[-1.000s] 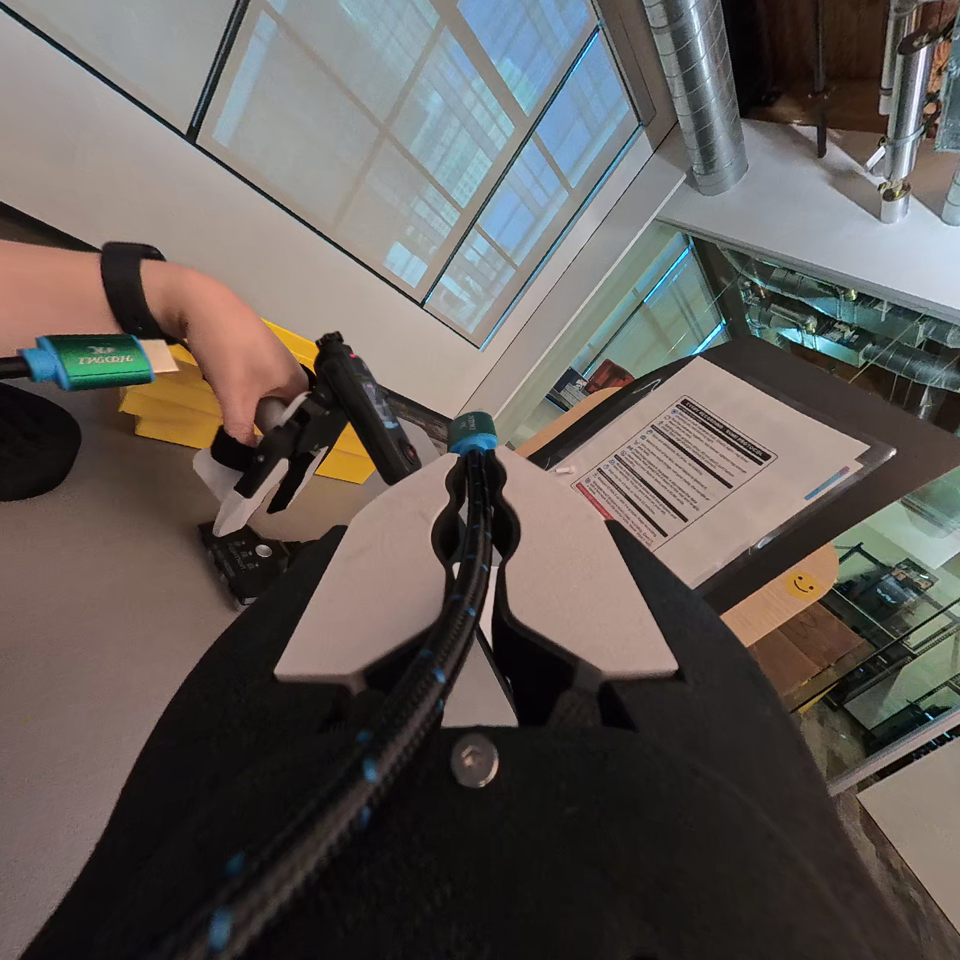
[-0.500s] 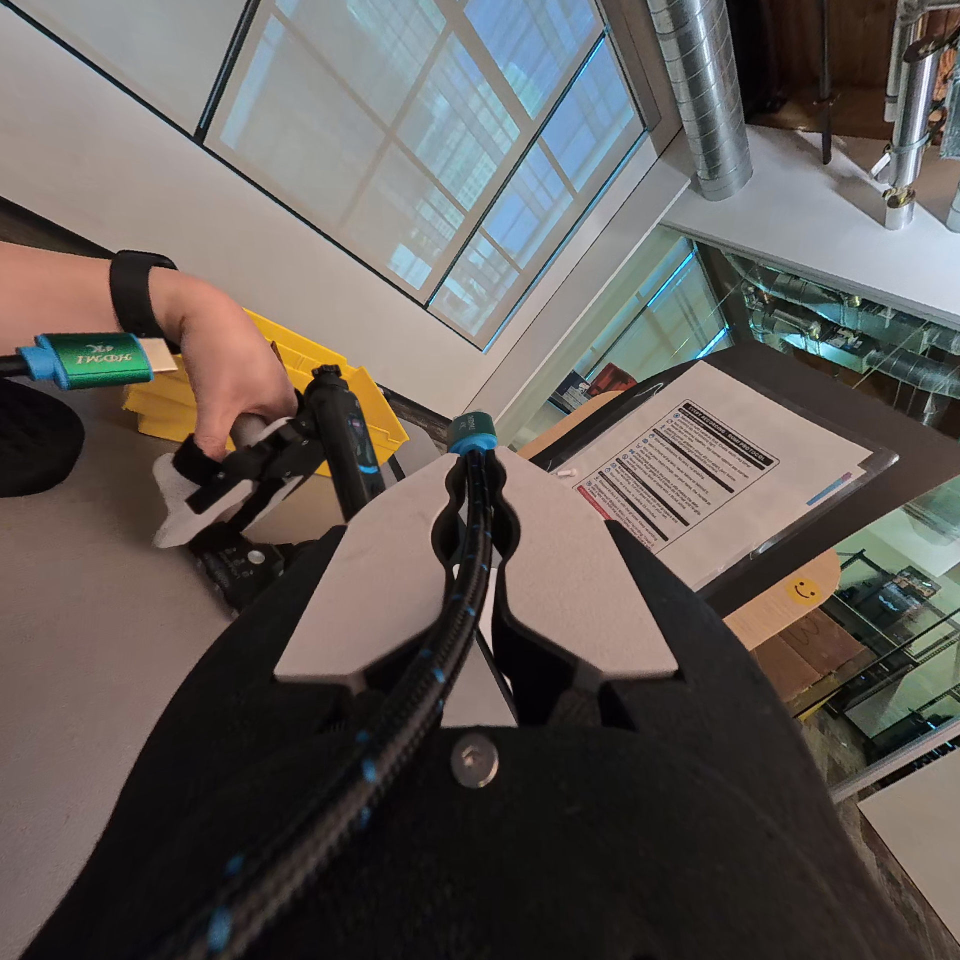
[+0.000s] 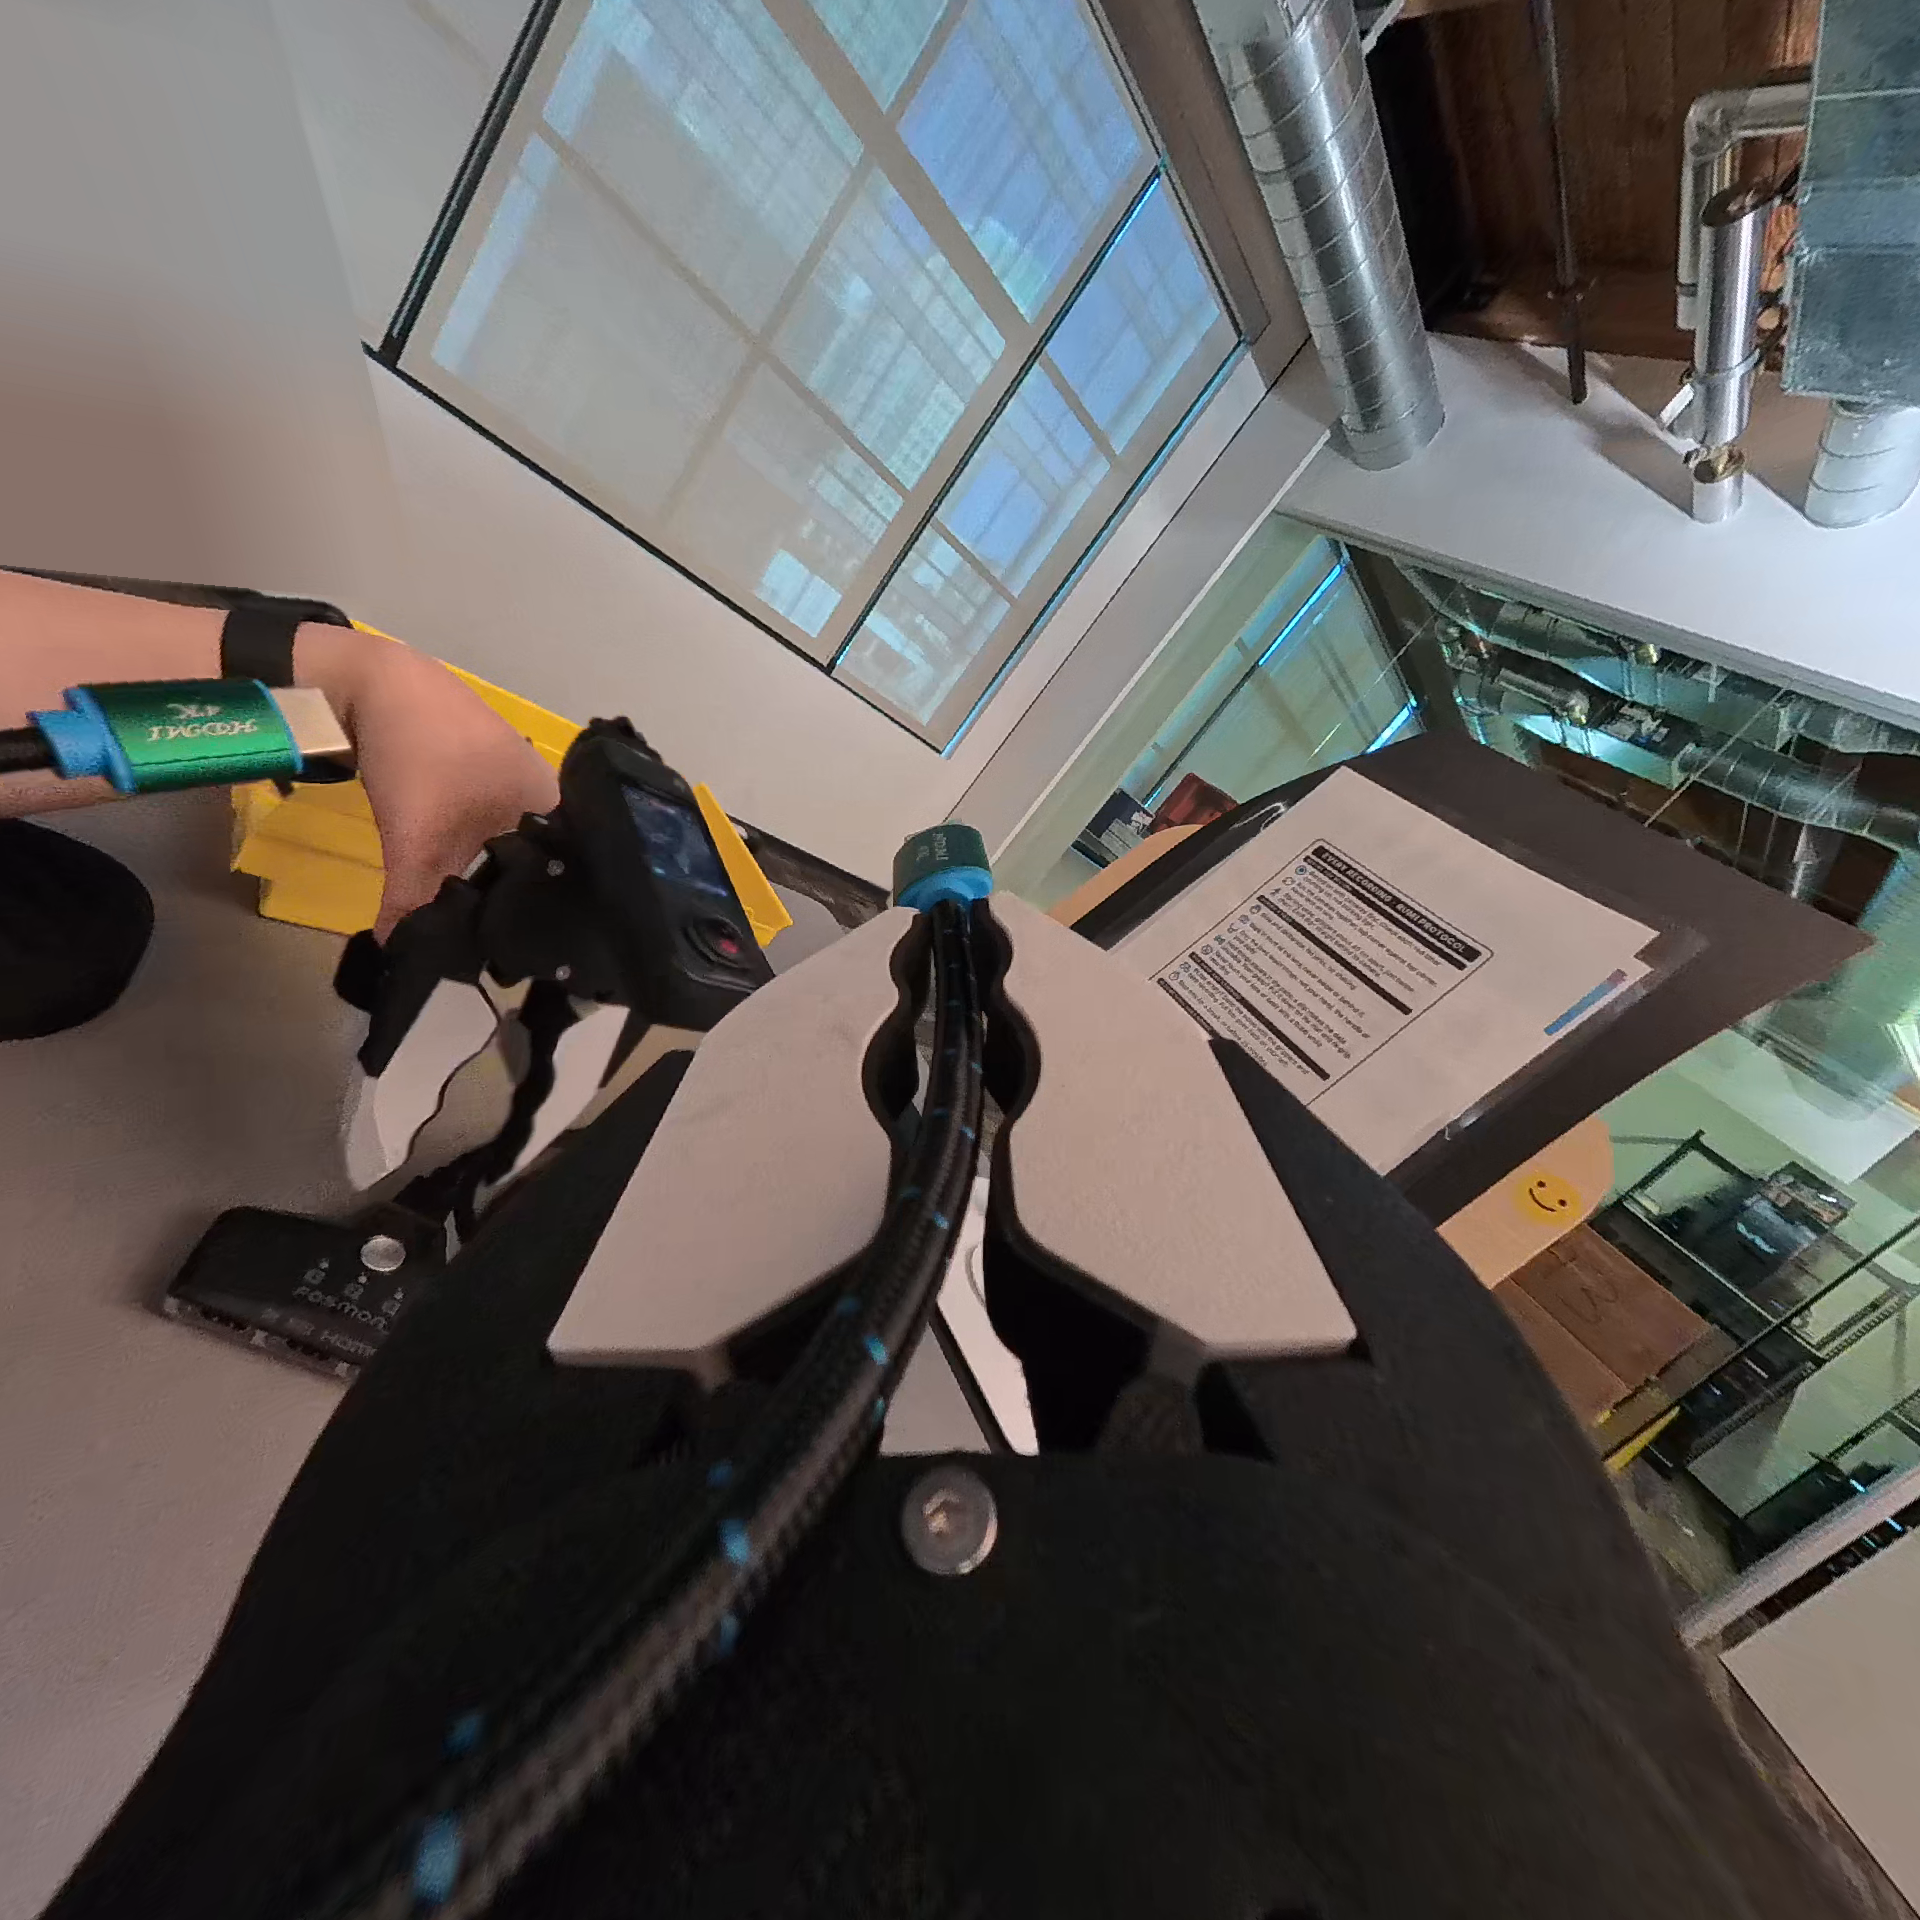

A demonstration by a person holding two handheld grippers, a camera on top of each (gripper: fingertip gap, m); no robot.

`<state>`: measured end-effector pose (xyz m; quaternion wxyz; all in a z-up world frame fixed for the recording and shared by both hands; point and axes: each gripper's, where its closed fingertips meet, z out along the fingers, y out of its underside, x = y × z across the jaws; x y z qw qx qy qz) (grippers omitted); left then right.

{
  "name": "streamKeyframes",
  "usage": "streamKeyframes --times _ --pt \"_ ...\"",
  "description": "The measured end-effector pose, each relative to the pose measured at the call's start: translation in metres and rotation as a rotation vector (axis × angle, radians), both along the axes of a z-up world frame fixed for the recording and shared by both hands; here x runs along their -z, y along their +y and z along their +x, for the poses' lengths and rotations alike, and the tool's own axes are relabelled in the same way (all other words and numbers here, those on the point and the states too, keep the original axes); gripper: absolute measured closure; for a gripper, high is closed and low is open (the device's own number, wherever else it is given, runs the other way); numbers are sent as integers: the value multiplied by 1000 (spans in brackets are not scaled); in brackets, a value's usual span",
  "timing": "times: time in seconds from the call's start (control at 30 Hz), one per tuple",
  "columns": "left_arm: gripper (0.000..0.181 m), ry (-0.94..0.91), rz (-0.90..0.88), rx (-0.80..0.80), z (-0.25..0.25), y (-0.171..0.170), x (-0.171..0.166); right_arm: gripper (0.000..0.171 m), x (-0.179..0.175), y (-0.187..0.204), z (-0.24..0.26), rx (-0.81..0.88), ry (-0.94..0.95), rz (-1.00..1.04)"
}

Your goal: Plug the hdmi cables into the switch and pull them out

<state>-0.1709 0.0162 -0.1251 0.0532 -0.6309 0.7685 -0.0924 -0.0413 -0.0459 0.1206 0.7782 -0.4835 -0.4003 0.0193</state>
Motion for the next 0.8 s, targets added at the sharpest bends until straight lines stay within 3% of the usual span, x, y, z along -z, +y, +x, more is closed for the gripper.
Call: streamKeyframes --times 0.1,0.2,0.37,0.63,0.8 --pt "119 -6 108 54 -4 10 2 162 0 0 1 -5 5 -5" --pt "113 44 166 96 -8 15 16 162 1 1 2 -9 9 -13" --pt "146 97 227 208 -8 14 32 162 3 3 4 -9 11 -26" --pt "147 121 238 220 -4 10 32 162 6 7 7 -6 16 -44" --pt "147 -73 16 219 15 -11 34 162 1 8 14 -7 46 -46"
